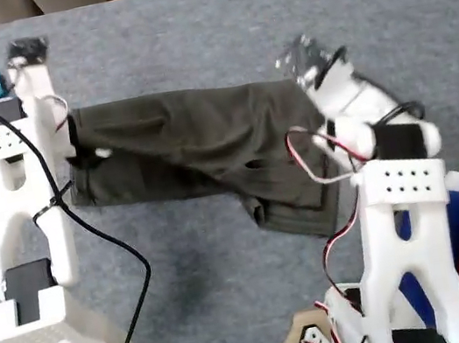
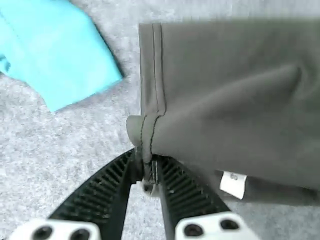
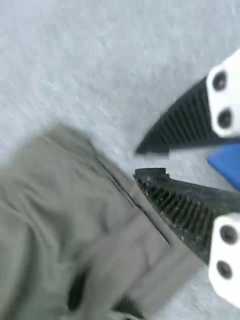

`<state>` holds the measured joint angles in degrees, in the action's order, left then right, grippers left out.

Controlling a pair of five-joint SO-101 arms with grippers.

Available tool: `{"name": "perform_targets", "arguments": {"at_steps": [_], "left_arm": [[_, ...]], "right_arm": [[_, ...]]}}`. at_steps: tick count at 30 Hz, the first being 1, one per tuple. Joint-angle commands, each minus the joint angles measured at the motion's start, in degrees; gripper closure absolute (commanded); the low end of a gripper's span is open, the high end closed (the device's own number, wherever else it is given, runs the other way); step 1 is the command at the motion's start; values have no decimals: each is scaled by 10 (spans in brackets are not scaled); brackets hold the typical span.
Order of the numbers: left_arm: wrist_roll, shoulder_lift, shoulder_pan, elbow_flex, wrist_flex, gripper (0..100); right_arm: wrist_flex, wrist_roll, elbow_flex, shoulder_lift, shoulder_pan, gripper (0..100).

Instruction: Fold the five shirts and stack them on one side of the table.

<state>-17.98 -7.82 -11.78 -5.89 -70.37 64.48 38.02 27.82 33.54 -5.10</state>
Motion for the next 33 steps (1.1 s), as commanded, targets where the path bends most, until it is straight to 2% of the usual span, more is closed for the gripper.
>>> {"name": "perform_targets", "arguments": {"at_steps": [1,6,12,15,17,20,22,27,33], "left_arm": [[4,31,16,-38,-23,982],[-1,28,32,-34,-68,982],[-2,28,33,4,-67,982],[-35,28,33,29,-71,977],[-42,31,38,49,-73,921],[-41,28,31,64,-97,784],[-35,28,14,62,-96,744],[-46,31,-4,24,-95,740],[-35,34,-17,-102,-102,740]], "right_arm": [[21,-7,-92,-28,4,968],[58,9,-122,-59,4,966],[58,-6,-122,-109,19,965],[41,-23,-109,-160,33,967],[17,-40,-96,-198,44,968],[-14,-63,-94,-247,60,968],[-36,-73,-95,-269,67,968],[-74,-112,-136,-316,72,968],[-78,-147,-267,-431,70,966]]}}
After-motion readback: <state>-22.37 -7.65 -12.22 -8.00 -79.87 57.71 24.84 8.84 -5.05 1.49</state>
